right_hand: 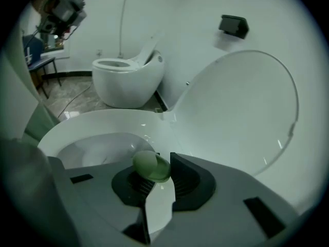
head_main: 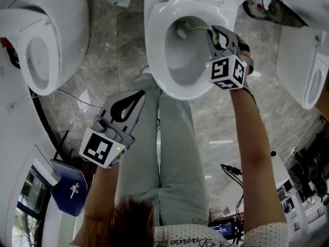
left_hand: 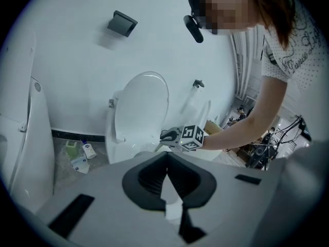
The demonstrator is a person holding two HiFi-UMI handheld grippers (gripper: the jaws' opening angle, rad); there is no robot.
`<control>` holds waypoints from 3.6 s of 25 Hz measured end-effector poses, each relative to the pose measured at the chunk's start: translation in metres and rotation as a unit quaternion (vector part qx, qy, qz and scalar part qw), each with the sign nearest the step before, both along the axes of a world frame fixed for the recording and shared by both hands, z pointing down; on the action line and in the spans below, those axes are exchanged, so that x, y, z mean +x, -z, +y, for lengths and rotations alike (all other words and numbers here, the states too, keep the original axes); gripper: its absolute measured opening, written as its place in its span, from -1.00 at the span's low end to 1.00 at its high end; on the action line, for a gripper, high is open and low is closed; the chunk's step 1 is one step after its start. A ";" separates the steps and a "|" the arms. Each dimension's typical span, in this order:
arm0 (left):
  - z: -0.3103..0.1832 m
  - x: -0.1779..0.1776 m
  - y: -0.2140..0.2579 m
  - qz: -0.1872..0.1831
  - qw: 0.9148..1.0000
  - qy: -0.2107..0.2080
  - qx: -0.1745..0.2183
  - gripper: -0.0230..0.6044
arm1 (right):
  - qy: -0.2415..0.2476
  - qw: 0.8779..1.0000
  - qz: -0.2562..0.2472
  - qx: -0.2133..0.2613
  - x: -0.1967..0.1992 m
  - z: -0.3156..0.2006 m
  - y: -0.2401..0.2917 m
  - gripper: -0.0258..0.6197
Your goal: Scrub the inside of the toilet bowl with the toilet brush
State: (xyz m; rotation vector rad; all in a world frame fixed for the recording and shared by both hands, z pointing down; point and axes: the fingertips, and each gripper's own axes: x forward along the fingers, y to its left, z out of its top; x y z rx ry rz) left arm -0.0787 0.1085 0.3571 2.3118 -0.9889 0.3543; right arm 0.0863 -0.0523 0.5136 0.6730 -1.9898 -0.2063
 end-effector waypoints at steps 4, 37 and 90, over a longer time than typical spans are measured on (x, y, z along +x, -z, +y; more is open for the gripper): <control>0.000 -0.002 -0.001 -0.004 1.000 0.001 -0.001 -0.92 | 0.125 0.991 0.039 0.002 -0.022 0.030 -0.005 -0.69; 0.002 -0.008 -0.003 -0.010 1.000 0.005 -0.005 -0.92 | 0.211 0.975 0.072 -0.006 -0.009 0.096 0.001 -0.68; -0.008 0.012 0.004 -0.012 1.000 -0.026 0.001 -0.92 | 0.398 0.907 0.135 0.002 0.031 0.126 0.045 -0.69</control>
